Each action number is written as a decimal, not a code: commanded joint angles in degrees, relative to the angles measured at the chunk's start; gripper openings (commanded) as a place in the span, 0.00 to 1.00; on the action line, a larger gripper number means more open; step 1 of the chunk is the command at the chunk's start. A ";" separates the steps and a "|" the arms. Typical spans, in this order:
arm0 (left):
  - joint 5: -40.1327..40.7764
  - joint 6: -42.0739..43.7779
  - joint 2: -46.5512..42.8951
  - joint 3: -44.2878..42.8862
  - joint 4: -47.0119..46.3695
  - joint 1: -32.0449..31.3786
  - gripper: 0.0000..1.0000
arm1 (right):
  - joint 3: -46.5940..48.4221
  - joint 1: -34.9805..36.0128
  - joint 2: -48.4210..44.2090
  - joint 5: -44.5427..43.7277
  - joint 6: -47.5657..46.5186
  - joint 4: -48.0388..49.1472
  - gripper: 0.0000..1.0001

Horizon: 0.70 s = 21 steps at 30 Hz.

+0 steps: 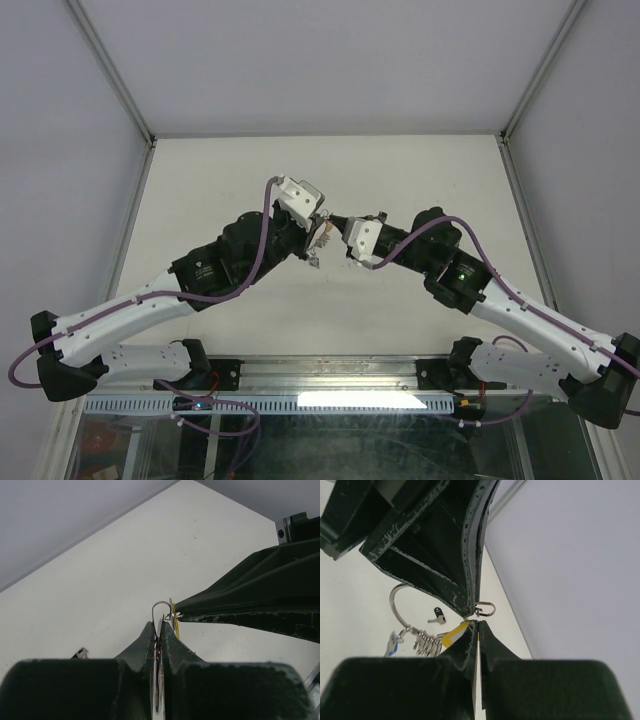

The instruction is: Put the keys on the keyring

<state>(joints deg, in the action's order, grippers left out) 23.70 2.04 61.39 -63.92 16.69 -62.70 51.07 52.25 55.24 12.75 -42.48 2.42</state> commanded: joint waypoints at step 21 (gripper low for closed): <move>-4.06 1.20 -0.13 -2.01 -1.97 -0.58 0.00 | 1.80 0.40 -1.10 -6.10 -0.14 2.35 0.00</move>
<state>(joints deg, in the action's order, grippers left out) 22.02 2.50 61.78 -63.92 16.86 -62.70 51.07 52.45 55.24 8.82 -42.46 3.11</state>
